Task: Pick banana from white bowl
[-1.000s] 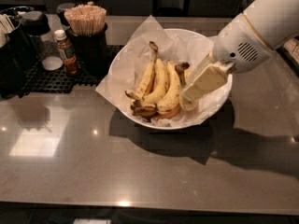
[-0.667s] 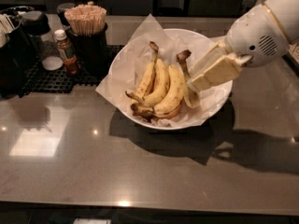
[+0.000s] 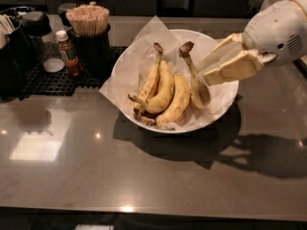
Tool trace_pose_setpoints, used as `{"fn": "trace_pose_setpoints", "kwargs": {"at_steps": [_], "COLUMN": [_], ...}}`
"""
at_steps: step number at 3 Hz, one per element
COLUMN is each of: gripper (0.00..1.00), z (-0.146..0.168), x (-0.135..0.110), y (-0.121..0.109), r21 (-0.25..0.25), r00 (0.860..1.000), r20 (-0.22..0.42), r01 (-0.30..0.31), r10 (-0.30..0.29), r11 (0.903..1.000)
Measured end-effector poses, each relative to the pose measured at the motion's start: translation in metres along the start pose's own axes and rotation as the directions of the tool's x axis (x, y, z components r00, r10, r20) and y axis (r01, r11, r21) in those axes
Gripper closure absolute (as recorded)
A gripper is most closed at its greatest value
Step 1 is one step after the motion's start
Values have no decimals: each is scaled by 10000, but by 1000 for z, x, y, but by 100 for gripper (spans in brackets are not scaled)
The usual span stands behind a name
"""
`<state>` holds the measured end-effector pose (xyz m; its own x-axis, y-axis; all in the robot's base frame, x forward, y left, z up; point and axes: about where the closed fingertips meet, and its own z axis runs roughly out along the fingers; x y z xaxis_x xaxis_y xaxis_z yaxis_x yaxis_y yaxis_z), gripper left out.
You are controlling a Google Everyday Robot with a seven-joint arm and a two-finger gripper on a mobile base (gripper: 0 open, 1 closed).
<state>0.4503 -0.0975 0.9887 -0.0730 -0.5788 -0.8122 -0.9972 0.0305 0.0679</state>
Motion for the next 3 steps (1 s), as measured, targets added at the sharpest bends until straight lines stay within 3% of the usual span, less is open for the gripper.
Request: {"fn": "trace_pose_setpoints", "kwargs": {"at_steps": [1,2,3], "gripper": [100,100,100], "z": [10,35,51], "x": [10,31,50], "y": [16,30,45], "r21": [-820,-1794,-2467], "r00": [9998,9994,9951], "r20": [159,-229,-866], "r01": [105,-312,-673], "r10": [-92,275,472], "r11": [9966,9833,9667]}}
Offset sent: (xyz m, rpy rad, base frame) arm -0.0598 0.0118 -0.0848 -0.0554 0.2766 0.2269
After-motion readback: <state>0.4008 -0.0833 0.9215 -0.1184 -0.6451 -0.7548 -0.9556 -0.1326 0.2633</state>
